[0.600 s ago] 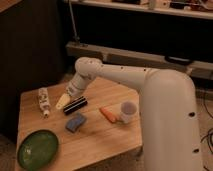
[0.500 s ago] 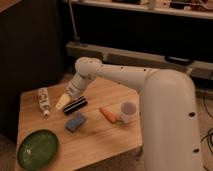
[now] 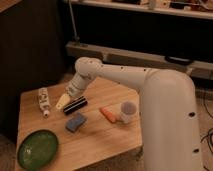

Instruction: Place the bottle in the ceramic bowl

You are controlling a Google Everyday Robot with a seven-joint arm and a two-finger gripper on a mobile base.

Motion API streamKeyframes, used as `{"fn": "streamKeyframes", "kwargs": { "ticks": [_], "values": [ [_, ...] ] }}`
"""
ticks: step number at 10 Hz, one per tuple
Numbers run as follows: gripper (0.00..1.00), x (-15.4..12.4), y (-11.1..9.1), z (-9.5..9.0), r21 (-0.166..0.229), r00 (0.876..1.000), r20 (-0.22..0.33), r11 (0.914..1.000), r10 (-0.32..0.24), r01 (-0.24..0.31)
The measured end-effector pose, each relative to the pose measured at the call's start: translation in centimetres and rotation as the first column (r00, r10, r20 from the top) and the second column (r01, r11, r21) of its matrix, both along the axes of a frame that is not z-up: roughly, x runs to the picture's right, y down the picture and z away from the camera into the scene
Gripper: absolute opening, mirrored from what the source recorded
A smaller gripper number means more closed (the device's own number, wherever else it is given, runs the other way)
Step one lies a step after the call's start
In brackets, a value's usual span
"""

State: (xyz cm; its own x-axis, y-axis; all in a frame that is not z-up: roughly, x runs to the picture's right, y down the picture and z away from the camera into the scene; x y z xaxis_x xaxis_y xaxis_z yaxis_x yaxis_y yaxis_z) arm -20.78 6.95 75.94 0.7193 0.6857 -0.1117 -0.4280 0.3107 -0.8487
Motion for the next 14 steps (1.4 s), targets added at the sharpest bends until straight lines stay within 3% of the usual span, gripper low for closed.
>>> {"fn": "streamKeyframes", "kwargs": {
  "ticks": [12,14],
  "values": [
    [0.80,-0.02,-0.06,-0.02,0.001,1.000,-0.001,1.0000,0.000,0.000],
    [0.80,-0.48,-0.72,-0.24,0.022,0.999,-0.029,0.9993,-0.030,0.031]
  ]
}}
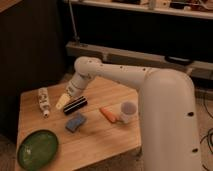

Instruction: Place the bottle in the ceramic bowl

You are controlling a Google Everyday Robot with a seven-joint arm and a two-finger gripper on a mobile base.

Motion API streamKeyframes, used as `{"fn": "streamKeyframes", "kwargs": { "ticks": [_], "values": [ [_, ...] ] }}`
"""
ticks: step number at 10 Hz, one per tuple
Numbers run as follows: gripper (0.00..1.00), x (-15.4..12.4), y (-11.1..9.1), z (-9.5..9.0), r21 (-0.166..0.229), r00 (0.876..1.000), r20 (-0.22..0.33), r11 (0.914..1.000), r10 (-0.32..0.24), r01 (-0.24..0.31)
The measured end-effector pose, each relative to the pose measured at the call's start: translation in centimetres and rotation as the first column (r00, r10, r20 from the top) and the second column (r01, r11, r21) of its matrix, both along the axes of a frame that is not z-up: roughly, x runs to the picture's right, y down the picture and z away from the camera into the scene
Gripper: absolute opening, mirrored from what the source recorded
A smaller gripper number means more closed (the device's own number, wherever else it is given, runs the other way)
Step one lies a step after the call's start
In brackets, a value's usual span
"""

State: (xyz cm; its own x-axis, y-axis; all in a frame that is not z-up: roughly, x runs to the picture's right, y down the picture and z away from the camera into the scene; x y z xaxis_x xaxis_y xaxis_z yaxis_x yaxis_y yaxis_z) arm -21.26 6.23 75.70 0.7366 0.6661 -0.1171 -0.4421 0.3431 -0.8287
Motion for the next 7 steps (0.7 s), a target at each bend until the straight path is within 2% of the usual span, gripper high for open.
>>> {"fn": "streamKeyframes", "kwargs": {
  "ticks": [2,4,5,6,7],
  "values": [
    [0.80,-2.5,-2.2,-0.6,0.057,0.997,-0.054,0.9967,-0.054,0.057],
    [0.80,-6.8,-5.0,-0.4,0.101,0.991,-0.097,0.9897,-0.091,0.101],
    [0.80,-8.6,-5.8,-0.1,0.110,0.988,-0.112,0.9874,-0.102,0.114],
    [0.80,-11.6,-7.4,0.8,0.118,0.986,-0.137,0.9867,-0.095,0.111],
    [0.80,-12.9,-8.0,1.7,0.111,0.984,-0.155,0.9886,-0.085,0.102]
  ]
}}
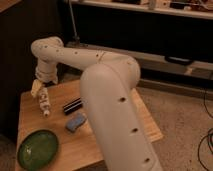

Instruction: Place the bottle in the ceramic bowl

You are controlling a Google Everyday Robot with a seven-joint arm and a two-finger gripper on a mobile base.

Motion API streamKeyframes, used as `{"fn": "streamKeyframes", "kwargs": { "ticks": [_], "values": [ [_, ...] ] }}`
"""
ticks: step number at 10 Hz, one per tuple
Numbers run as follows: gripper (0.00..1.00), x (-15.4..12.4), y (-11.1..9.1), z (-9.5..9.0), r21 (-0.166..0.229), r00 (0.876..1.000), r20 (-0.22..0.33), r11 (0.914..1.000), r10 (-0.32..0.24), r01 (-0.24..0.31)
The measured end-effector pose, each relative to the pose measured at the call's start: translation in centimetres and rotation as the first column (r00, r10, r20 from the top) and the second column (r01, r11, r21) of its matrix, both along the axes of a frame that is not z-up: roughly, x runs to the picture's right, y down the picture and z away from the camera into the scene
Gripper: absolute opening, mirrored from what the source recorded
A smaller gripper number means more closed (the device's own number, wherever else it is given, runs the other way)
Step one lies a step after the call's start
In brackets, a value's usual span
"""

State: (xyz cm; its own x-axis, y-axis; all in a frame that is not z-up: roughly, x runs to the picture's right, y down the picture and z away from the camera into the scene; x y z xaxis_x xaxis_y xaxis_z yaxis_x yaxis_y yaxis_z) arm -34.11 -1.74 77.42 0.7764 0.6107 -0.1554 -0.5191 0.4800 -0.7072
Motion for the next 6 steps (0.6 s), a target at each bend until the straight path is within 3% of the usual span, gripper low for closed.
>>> {"fn": "streamKeyframes", "kwargs": {
  "ticks": [2,4,6],
  "values": [
    [0.80,-2.1,-0.7,1.7,0.002,0.997,-0.039,0.9976,0.070,-0.070],
    [0.80,-2.2,-0.9,2.5,0.005,0.991,-0.051,0.9924,0.123,-0.123],
    [0.80,-2.2,-0.9,2.6,0.005,0.991,-0.051,0.9921,0.125,-0.125]
  ]
}}
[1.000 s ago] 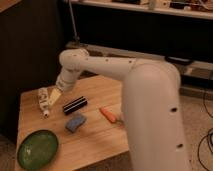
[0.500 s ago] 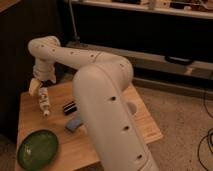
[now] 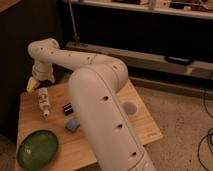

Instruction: Place the bottle in the ceramic bowl

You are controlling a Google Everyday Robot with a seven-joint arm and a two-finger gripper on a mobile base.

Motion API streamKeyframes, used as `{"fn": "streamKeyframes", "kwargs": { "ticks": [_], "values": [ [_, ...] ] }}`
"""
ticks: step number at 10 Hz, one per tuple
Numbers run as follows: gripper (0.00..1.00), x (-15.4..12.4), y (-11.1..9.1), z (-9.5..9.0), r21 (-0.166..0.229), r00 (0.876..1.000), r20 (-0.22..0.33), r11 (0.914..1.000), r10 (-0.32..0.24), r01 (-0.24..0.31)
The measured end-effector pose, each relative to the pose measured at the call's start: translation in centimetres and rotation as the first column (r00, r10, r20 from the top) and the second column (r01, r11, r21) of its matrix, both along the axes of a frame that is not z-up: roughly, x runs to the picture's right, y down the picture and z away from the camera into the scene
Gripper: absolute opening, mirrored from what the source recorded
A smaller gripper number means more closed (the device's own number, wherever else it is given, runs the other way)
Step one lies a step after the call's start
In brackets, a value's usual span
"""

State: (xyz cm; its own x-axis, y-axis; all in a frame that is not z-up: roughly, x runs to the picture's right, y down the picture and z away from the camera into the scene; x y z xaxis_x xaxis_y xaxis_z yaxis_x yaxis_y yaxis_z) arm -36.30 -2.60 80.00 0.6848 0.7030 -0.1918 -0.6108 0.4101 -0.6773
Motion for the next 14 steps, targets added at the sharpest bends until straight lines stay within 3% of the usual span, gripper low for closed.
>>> {"fn": "streamKeyframes", "kwargs": {
  "ticks": [2,4,7,14],
  "values": [
    [0.80,-0.1,0.1,0.0,0.002,1.000,-0.002,1.0000,-0.003,0.003],
    [0.80,-0.5,0.7,0.3,-0.006,0.999,-0.051,0.9999,0.009,-0.009],
    [0.80,-0.2,2.8,2.8,-0.042,0.994,-0.100,0.9975,0.052,-0.056],
    [0.80,0.0,4.1,6.1,-0.112,0.983,-0.109,0.9808,0.148,-0.160]
  ]
}}
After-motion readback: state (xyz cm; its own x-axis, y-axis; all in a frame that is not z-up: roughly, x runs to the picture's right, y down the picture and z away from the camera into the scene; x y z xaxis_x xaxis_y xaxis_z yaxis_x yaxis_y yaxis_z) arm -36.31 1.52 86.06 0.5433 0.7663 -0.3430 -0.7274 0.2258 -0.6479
